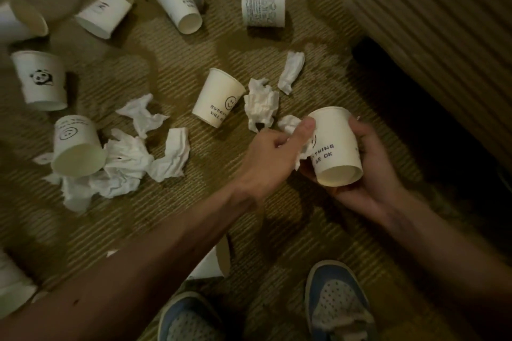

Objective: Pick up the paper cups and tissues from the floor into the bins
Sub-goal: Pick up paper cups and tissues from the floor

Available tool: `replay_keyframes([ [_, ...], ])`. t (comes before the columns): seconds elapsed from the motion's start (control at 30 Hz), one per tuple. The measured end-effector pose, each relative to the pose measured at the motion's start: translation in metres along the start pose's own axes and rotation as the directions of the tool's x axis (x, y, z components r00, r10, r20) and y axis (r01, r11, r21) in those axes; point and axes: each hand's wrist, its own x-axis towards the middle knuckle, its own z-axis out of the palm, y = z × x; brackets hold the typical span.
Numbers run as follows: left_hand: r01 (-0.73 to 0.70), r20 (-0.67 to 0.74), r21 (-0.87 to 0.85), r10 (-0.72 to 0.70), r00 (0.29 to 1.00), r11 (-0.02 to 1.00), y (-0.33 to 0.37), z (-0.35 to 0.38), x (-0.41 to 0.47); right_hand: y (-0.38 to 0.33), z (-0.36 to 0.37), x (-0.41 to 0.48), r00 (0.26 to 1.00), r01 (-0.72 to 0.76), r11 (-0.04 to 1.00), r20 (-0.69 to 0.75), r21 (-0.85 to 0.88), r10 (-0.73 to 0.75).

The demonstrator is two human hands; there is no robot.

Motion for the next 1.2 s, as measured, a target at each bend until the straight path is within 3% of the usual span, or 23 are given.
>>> replay_keyframes([
  [0.2,-0.139,-0.158,-0.108,0.121,0.980,0.984,0.004,0.002,-0.004,0.007,0.005,-0.001,0.996,-0.038,0.999,0.084,-0.035,0.041],
  [0.3,-0.175,-0.245,-0.005,0.169,0.955,0.984,0.004,-0.006,0.004,0.010,0.006,0.000,0.996,-0.031,0.993,0.082,-0.111,0.041],
  [0.57,-0.212,-0.310,0.283,0.298,0.903,0.935,0.001,-0.015,0.022,0.001,0.008,0.007,0.999,-0.038,0.989,-0.039,-0.143,0.033],
  [0.67,-0.162,-0.243,0.434,0.288,0.926,0.886,-0.010,-0.021,0.037,-0.003,0.004,0.009,0.995,-0.039,0.992,-0.092,-0.123,0.028],
  [0.8,-0.055,-0.110,0.638,0.162,0.981,0.768,-0.023,-0.026,0.061,-0.003,0.000,0.011,0.991,-0.039,0.997,-0.127,-0.061,0.031],
  [0.93,-0.050,-0.155,0.766,0.260,0.953,0.641,-0.030,-0.030,0.075,-0.003,-0.005,0.012,0.991,-0.037,0.997,-0.134,-0.069,0.028],
  [1.07,-0.072,-0.170,0.765,0.309,0.936,0.640,-0.036,-0.031,0.076,-0.008,-0.009,0.015,0.988,-0.038,0.998,-0.153,-0.040,0.031],
  [1.2,-0.088,-0.195,0.706,0.312,0.930,0.703,-0.027,-0.026,0.079,-0.012,-0.014,0.020,0.988,-0.022,1.000,-0.155,-0.018,0.019],
])
